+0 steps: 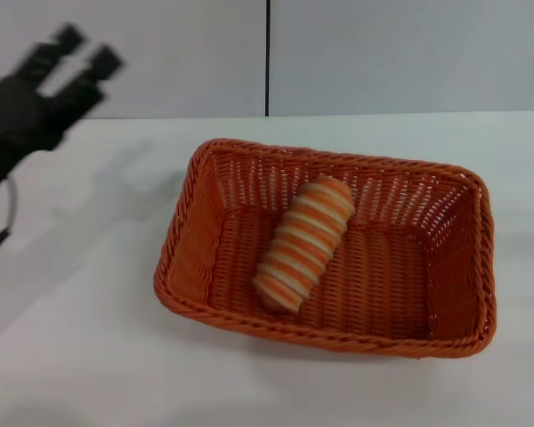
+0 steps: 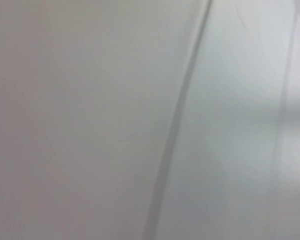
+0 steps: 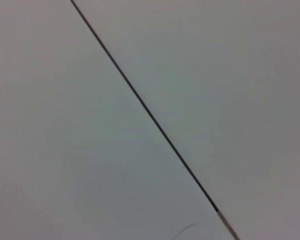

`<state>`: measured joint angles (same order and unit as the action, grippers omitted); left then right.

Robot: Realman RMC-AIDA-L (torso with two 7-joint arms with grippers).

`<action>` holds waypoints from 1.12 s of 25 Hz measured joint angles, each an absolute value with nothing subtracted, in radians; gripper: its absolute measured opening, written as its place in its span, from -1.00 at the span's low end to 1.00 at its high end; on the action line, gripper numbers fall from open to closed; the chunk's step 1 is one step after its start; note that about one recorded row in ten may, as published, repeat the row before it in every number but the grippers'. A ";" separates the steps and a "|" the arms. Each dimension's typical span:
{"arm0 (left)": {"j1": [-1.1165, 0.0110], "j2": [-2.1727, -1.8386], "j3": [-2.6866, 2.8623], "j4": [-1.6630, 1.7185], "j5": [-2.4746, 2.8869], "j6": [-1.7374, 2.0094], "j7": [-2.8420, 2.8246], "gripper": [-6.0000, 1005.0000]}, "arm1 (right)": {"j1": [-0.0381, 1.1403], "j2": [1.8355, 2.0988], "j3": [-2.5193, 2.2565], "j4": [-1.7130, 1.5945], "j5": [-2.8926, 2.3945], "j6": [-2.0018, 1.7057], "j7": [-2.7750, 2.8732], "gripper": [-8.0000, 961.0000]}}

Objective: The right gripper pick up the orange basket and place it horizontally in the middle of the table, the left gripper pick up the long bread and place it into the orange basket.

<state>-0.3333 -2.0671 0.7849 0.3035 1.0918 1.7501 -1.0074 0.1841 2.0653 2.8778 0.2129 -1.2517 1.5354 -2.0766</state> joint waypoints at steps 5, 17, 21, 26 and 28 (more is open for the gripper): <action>-0.286 -2.071 0.704 0.120 0.886 1.870 -0.749 0.70 | 0.188 2.068 2.879 0.207 -1.242 1.533 -2.076 -0.01; -0.278 -2.071 0.597 0.000 0.837 1.930 -0.489 0.64 | 0.204 2.069 2.879 0.190 -1.211 1.531 -2.077 -0.01; -0.279 -2.071 0.588 -0.008 0.837 1.928 -0.488 0.64 | 0.209 2.069 2.879 0.190 -1.211 1.530 -2.078 -0.01; -0.283 -2.070 0.587 -0.011 0.836 1.926 -0.488 0.64 | 0.213 2.069 2.879 0.190 -1.210 1.524 -2.078 -0.01; -0.285 -2.070 0.587 -0.011 0.836 1.924 -0.487 0.64 | 0.216 2.070 2.879 0.190 -1.210 1.522 -2.078 -0.01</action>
